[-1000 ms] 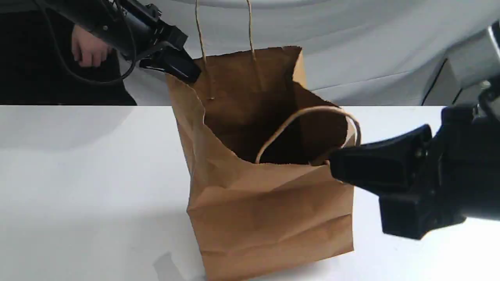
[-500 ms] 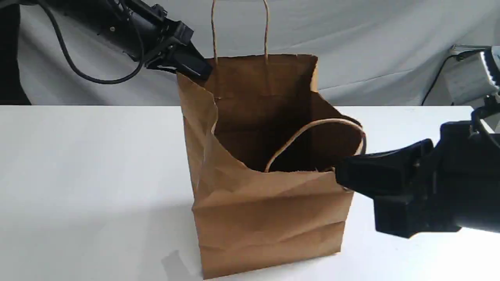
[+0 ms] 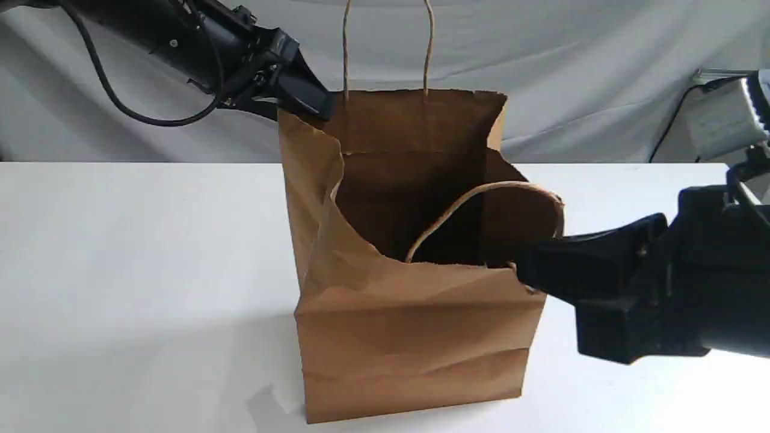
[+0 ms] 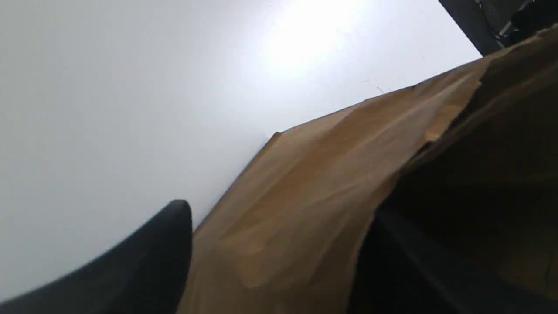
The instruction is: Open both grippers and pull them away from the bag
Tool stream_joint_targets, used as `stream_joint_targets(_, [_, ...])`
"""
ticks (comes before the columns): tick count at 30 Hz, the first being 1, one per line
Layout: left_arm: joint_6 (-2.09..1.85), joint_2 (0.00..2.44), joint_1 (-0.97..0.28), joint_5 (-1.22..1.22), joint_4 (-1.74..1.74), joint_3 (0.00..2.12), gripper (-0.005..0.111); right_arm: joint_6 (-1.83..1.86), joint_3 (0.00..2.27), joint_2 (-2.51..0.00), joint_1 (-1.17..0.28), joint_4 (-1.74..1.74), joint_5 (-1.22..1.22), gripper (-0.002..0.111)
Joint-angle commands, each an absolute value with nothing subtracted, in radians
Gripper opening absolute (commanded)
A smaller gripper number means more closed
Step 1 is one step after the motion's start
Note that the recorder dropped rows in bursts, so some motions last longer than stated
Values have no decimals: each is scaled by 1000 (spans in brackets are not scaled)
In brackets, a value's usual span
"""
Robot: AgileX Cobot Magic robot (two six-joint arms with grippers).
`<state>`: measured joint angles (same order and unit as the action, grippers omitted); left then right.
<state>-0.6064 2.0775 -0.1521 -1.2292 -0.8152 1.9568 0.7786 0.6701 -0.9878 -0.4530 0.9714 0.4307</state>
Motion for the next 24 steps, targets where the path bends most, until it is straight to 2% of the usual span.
stream_joint_targets(1, [-605,2029,-151,-1221,-829,1960,58,778,666,-984,-459,978,422,0])
stream_joint_targets(24, [-551,1846,-151,-1221,-666,1947,57,779,666,-984,-459,978,390,0])
